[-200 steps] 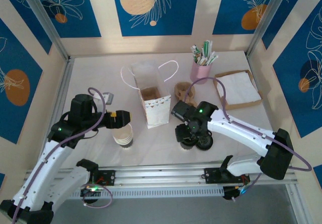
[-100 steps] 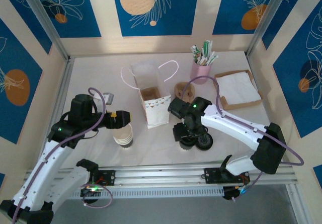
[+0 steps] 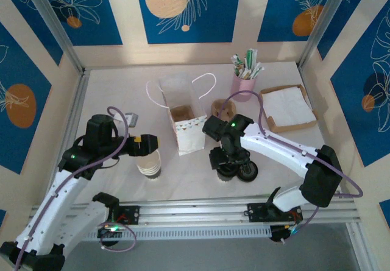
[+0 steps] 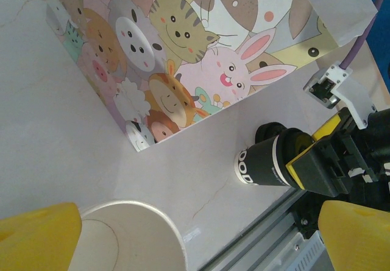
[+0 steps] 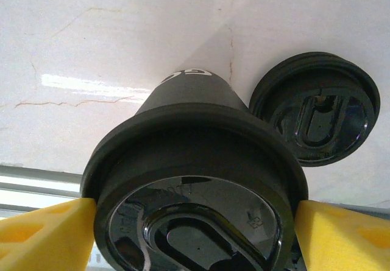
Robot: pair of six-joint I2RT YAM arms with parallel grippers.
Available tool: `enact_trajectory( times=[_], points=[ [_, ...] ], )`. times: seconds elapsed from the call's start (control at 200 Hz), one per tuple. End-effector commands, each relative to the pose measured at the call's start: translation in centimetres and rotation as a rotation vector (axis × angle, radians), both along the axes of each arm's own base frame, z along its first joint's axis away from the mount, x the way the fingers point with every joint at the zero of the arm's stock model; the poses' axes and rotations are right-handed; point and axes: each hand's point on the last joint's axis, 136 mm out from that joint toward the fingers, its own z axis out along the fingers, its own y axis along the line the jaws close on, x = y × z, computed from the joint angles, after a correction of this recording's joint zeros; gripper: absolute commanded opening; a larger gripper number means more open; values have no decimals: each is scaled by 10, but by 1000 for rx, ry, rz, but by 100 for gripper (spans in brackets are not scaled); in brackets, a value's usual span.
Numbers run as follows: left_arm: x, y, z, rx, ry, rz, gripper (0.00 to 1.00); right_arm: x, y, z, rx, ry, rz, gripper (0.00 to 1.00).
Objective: Pack the takeout coffee
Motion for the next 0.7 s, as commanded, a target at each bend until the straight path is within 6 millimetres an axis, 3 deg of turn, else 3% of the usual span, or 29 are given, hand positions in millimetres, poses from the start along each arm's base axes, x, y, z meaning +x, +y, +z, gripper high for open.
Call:
enact_trajectory(
  times=[0.0,0.3,0.695],
  points=[
    [-5,-3,1,-4,-19,-32,100,-4,0,4,9,29,2,84],
    [-4,-4,1,-6,-20,-34,100,-3,-1,4,20,33,-6,77],
    [-4,-4,0,-8,-21,-34,100,-6,-4,10,34,17,-15,81]
  ],
)
